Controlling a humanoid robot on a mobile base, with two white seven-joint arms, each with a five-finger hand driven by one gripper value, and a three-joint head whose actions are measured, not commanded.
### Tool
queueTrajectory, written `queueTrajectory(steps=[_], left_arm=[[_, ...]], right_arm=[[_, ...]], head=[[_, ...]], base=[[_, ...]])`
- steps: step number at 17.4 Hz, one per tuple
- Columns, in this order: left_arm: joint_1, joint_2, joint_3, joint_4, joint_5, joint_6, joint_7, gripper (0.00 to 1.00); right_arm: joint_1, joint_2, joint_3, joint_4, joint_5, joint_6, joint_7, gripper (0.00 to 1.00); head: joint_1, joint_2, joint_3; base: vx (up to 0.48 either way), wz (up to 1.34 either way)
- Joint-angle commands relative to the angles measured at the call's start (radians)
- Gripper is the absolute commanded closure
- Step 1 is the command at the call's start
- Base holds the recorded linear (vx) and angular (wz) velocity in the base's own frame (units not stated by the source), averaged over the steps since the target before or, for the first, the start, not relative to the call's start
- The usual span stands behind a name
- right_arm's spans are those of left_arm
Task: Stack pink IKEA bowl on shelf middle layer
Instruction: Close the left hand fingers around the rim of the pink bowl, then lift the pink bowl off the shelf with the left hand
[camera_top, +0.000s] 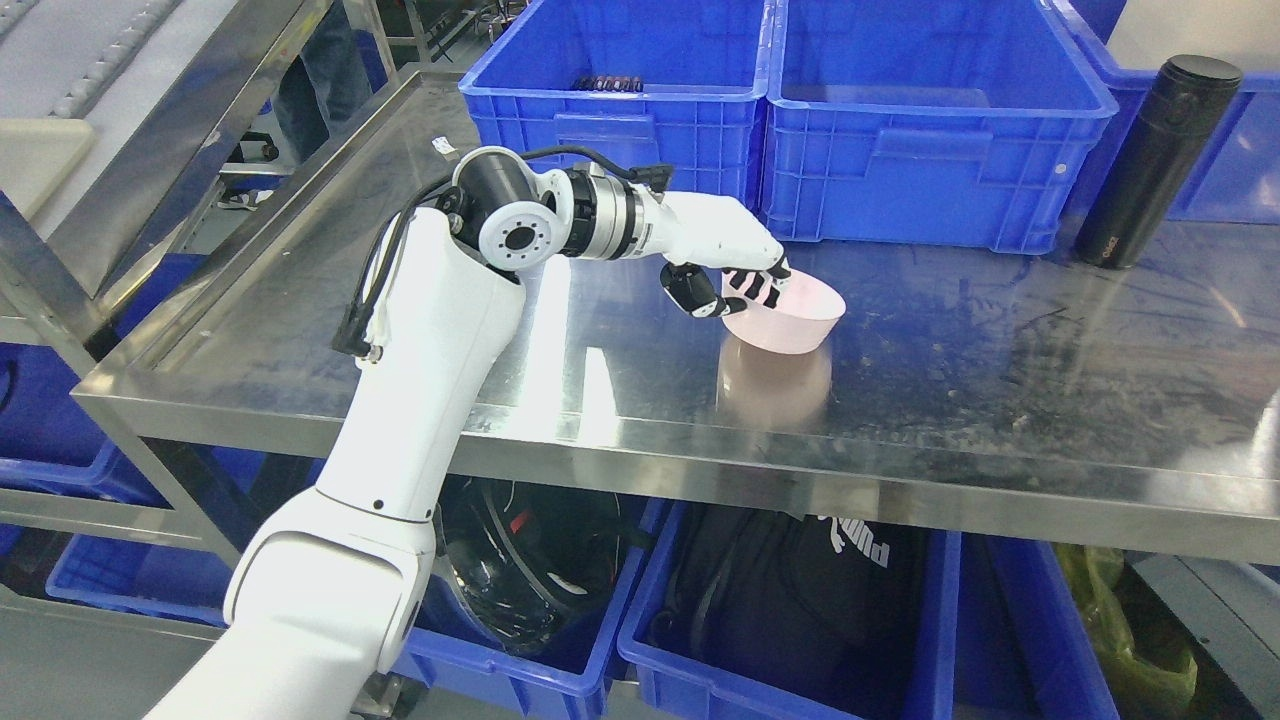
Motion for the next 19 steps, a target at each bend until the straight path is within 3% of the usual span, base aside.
queueTrajectory(steps=[1,8,13,19], left_arm=[[0.048,0.016,0.202,-0.156,0.044,-0.023,0.004,1.00],[0.040,0.016,0.277,-0.217,0.110,-0.145,0.034,0.99],[0.046,0.016,0.348,-0.246,0.152,-0.145,0.048,0.99],[0.046,0.016,0.337,-0.294,0.152,-0.145,0.070,1.00]], right_arm=[[0.003,-0.017,0.000,-0.017,0.000,0.000,0.000,0.00],[0.005,-0.017,0.000,-0.017,0.000,0.000,0.000,0.00],[0.003,-0.017,0.000,-0.017,0.000,0.000,0.000,0.00],[0.003,-0.017,0.000,-0.017,0.000,0.000,0.000,0.00]], head=[[0.0000,0.000,0.000],[0.0000,0.000,0.000],[0.0000,0.000,0.000],[0.0000,0.000,0.000]], base=[[0.003,0.04],[0.000,0.02],[-0.015,0.20],[-0.064,0.77]])
